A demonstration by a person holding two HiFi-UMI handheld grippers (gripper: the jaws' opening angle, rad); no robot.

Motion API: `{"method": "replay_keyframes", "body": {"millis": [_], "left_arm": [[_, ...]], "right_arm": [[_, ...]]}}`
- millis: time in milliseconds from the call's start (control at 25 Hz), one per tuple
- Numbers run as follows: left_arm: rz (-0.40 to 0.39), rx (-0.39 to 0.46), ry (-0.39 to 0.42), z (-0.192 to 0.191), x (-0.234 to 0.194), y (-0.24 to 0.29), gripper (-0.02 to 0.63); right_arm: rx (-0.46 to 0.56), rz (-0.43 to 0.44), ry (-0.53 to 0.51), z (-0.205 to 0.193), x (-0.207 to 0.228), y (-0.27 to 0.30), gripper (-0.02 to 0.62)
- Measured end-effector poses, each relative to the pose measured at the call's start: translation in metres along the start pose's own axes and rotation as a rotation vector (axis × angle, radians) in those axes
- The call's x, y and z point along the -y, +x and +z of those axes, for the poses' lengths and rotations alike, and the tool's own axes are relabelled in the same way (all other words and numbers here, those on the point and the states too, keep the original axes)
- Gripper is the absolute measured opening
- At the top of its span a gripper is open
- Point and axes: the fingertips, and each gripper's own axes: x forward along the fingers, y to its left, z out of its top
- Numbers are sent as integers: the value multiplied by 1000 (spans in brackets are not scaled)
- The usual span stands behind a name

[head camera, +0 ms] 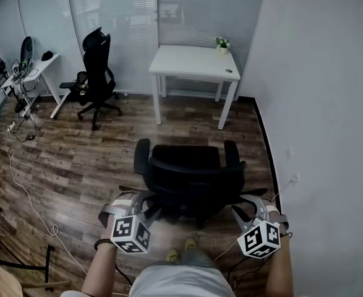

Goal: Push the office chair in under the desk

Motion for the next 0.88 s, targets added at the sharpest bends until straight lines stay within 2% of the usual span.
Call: {"method": "replay_keyframes", "body": {"millis": [160,400,560,880], "left_arm": [[-40,-17,45,1,-2,6,152],[-78,-60,110,-1,1,15,152],[-95,-90,137,0,6,17,150],[-80,-100,133,0,6,25,153]], "right_arm": [[-57,11,-50,-7,5,5,135],[-84,61,-102,-9,3,13,133],[-156,87,-183,-17,-4,19,137],[-143,79,-148,-20,-1,23,141]]}}
